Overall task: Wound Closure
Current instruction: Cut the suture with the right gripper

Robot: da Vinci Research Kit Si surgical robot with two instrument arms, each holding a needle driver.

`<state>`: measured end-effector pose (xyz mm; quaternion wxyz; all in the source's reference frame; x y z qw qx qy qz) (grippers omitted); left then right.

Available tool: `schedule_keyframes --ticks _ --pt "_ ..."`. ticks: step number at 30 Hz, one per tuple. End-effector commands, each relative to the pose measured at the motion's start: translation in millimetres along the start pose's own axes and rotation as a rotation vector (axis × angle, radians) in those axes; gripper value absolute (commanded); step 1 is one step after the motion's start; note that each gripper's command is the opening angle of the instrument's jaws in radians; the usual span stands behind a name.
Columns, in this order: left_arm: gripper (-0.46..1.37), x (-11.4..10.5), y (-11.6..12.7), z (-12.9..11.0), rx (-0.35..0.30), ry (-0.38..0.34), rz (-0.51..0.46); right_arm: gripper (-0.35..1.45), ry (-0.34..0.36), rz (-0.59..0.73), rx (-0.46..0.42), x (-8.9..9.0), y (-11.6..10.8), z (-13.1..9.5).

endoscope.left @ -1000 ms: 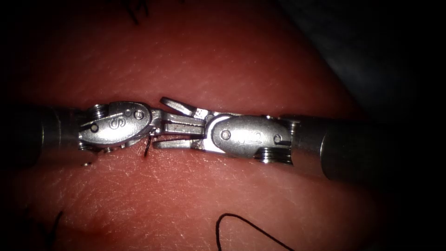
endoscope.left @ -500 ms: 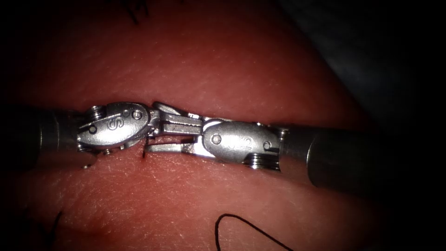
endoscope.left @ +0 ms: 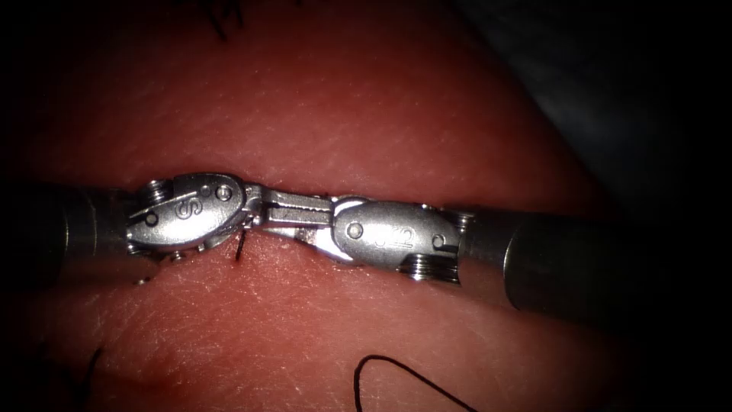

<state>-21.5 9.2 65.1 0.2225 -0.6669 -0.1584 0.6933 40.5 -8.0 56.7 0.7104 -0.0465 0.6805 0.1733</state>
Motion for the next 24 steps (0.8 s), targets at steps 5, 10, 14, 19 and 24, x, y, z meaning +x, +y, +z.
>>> schedule_keyframes --ticks 5,10,14,19,24 --pt "-0.35 0.0 0.1 -0.4 -0.017 0.000 0.001 0.15 0.002 0.004 -0.010 0.4 0.3 -0.1" --pt "-0.35 -0.1 0.4 -0.8 -0.023 0.000 0.001 1.31 0.001 0.007 -0.011 0.7 0.5 -0.1" --pt "-0.35 -0.1 1.0 -1.3 -0.032 0.001 0.013 1.27 0.002 0.007 -0.007 0.6 0.8 -0.5" --pt "-0.35 0.0 1.6 -1.9 -0.046 0.009 0.068 1.25 0.001 -0.044 0.004 0.4 1.7 -1.8" --pt "-0.35 0.0 2.8 -2.5 -0.055 0.014 0.121 1.20 0.010 -0.072 0.031 0.3 2.6 -4.7"
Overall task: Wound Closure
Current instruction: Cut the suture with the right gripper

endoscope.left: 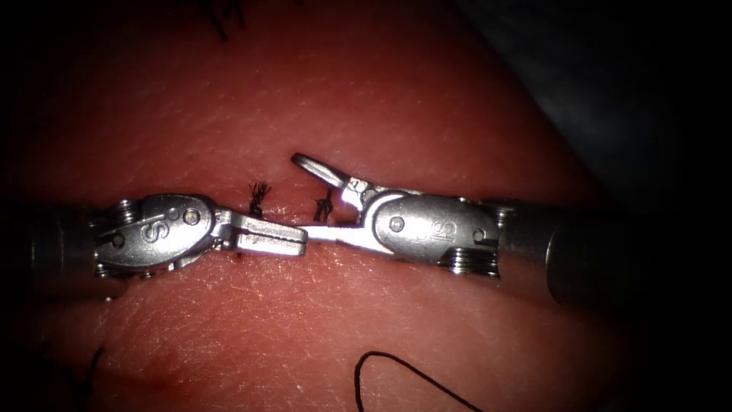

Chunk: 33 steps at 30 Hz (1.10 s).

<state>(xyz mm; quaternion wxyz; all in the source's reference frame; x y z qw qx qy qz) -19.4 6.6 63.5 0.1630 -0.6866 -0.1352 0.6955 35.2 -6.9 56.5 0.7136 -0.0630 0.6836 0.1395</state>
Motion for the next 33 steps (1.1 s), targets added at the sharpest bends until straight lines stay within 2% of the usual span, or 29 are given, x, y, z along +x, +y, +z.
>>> schedule_keyframes --ticks 1,6,8,22,29,33 --pt "-0.35 0.0 0.0 0.0 0.001 -0.002 0.006 1.20 0.002 -0.006 0.009 0.1 0.1 -0.3" --pt "-0.35 0.1 0.7 0.6 -0.002 -0.012 0.048 1.22 0.008 -0.016 0.025 0.5 0.0 -1.8" --pt "-0.35 0.2 1.1 1.0 0.015 -0.030 0.077 1.24 0.010 -0.027 0.029 0.7 -0.1 -2.2" --pt "-0.35 0.7 2.8 2.4 0.072 -0.104 0.289 1.26 0.019 -0.056 0.045 1.0 -0.2 -3.8" --pt "-0.35 0.9 3.9 3.4 0.123 -0.168 0.496 1.23 0.029 -0.062 0.062 1.2 -0.4 -6.1" --pt "-0.35 1.1 4.4 4.1 0.144 -0.191 0.574 1.21 0.008 -0.069 0.049 1.3 -0.3 -7.7"
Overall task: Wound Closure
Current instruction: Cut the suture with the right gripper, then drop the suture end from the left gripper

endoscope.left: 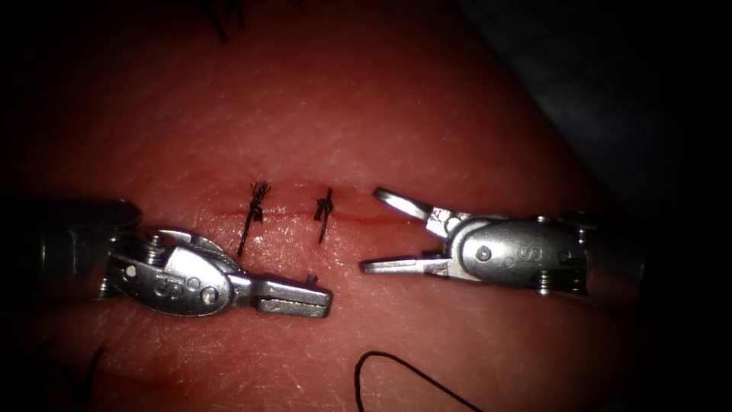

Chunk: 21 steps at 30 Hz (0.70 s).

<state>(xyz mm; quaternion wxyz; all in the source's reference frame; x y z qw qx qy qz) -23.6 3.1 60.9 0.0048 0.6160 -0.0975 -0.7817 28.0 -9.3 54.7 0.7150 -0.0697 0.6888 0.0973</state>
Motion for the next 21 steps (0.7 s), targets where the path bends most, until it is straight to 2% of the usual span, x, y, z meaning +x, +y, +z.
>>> schedule_keyframes --ticks 1,3,5,8,11,12,13,14,18,21 --pt "-0.35 0.2 0.1 0.2 0.004 -0.006 0.003 1.20 -0.006 0.000 -0.001 0.0 0.1 -0.4" --pt "-0.35 0.5 0.4 0.4 0.007 -0.012 0.008 1.18 -0.006 0.000 0.002 0.1 0.2 -0.9" --pt "-0.35 0.8 0.8 0.7 0.003 -0.022 -0.037 1.17 -0.008 0.000 0.003 0.1 0.2 -1.7" --pt "-0.35 1.1 1.4 1.0 -0.032 -0.055 -0.177 1.17 -0.033 -0.002 -0.016 0.1 0.0 -2.5" --pt "-0.01 1.0 2.0 1.3 -0.050 -0.080 -0.317 1.18 -0.049 -0.009 -0.030 0.2 -0.2 -2.8" --pt "0.04 1.0 2.1 1.4 -0.054 -0.085 -0.327 1.19 -0.052 -0.010 -0.032 0.2 -0.2 -2.8" --pt "0.23 0.8 2.6 1.8 -0.070 -0.105 -0.349 1.21 -0.056 -0.012 -0.036 0.1 -0.3 -2.9" --pt "0.23 0.8 2.6 1.8 -0.070 -0.105 -0.349 1.21 -0.056 -0.012 -0.036 0.1 -0.3 -2.9" --pt "0.60 0.1 4.2 2.6 -0.071 -0.127 -0.384 1.19 -0.054 -0.015 -0.036 0.0 -0.7 -2.9" --pt "0.68 -0.5 4.7 2.7 -0.075 -0.133 -0.387 1.19 -0.054 -0.016 -0.036 0.0 -0.8 -2.9"
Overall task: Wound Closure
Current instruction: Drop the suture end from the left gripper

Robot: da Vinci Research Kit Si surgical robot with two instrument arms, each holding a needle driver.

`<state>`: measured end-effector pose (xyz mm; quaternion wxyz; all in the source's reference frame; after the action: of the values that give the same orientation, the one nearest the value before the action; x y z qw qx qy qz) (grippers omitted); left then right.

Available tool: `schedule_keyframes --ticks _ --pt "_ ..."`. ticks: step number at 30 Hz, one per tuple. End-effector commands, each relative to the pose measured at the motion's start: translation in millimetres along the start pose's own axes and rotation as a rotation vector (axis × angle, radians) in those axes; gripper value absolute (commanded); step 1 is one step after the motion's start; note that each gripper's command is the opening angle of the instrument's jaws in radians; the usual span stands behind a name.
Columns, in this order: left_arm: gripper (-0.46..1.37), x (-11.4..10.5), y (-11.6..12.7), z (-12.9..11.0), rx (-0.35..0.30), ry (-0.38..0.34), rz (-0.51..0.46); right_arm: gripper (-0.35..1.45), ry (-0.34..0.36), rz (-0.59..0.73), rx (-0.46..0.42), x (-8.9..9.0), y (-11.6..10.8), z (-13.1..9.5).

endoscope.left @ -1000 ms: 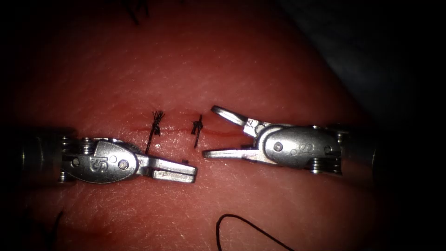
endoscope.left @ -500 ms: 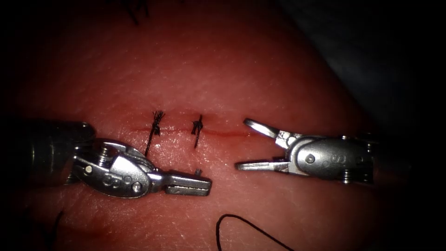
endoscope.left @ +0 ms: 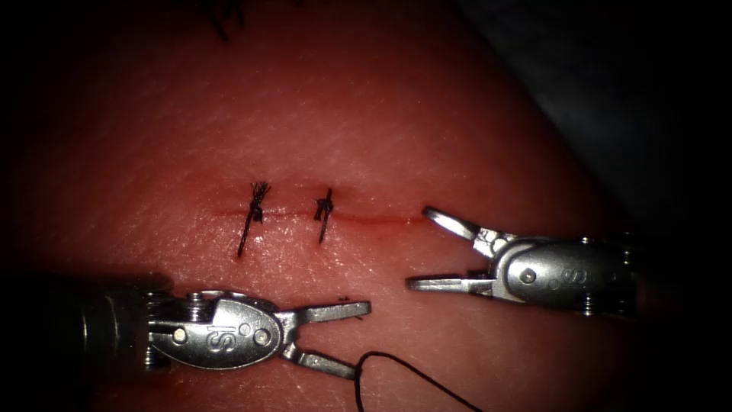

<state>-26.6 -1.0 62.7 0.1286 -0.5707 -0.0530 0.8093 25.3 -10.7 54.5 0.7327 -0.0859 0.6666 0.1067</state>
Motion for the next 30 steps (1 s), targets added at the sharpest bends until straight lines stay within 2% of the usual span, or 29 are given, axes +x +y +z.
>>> schedule_keyframes --ticks 1,12,19,25,30 --pt "0.72 -0.4 0.0 0.0 0.002 -0.003 -0.007 1.19 0.000 0.000 0.001 -0.1 0.0 0.1" --pt "0.81 -3.9 1.2 0.2 -0.015 -0.031 -0.148 1.21 -0.001 -0.002 -0.003 0.0 -0.4 0.5" --pt "0.92 -5.7 1.5 -0.9 -0.043 -0.058 -0.244 1.20 -0.004 -0.003 -0.008 0.0 -0.7 1.0" --pt "1.30 -6.0 2.1 -2.6 -0.109 -0.164 -0.349 1.16 -0.005 -0.009 -0.010 0.1 -0.8 1.3" --pt "1.33 -6.6 2.2 -5.0 -0.104 -0.210 -0.374 1.15 -0.005 -0.004 -0.010 0.0 -0.9 1.3"
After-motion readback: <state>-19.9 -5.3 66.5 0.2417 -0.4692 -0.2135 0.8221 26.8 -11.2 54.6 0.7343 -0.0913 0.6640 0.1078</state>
